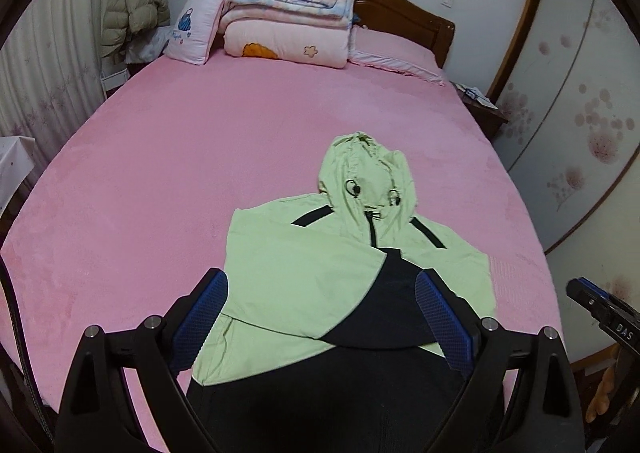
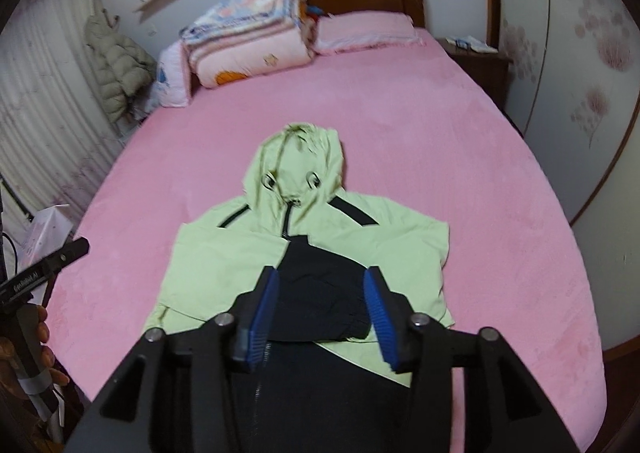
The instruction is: Fold large clothes
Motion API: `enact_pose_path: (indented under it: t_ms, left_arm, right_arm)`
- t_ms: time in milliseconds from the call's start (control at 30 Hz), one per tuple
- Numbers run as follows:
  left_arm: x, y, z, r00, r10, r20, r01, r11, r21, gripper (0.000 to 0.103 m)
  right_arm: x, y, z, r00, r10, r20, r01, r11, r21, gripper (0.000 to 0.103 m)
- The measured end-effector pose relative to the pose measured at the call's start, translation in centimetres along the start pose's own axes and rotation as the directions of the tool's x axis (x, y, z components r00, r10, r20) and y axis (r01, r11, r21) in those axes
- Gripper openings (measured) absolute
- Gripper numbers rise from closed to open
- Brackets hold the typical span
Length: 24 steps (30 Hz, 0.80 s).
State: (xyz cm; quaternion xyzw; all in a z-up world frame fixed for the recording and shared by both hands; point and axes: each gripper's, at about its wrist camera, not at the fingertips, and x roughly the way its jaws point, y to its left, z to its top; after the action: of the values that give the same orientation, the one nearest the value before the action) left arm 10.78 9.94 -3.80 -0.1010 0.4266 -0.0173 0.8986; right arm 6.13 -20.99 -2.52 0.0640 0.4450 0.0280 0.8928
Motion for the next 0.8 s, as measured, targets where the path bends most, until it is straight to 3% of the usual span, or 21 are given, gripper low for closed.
enact_pose_path:
  t_ms: [200, 367, 500, 800]
  left_arm:
    - [-5.6, -1.1, -0.7, 0.999, 0.034, 0.036, -0.035, 0.999, 0.024, 0.094]
    - [-8.7, -0.8, -1.3, 0.999, 0.005, 0.037, -0.005, 1.0, -0.003, 0.094]
    - [-10.3, -0.2, -1.9, 0.999, -0.01, 0.043, 0.01, 1.0, -0.008, 0.094]
    - [-13.3, 1.2, -5.2, 1.0, 0.0, 0.029, 0.0, 1.0, 0.006, 0.094]
  right_arm:
    - [-3.9, 1.4, -0.4, 0.999, 0.028, 0.03, -0.028, 0.999, -0.032, 0.049]
    - [-6.4, 2.0, -1.3, 0.997, 0.028, 0.069, -0.027, 0.999, -0.022, 0.049]
    - [-8.5, 2.7, -2.7, 0.995, 0.0, 0.103, 0.001, 1.0, -0.01, 0.049]
    - [-11.6, 4.1, -6.1, 0.995, -0.038, 0.088, 0.036, 0.999, 0.025, 0.049]
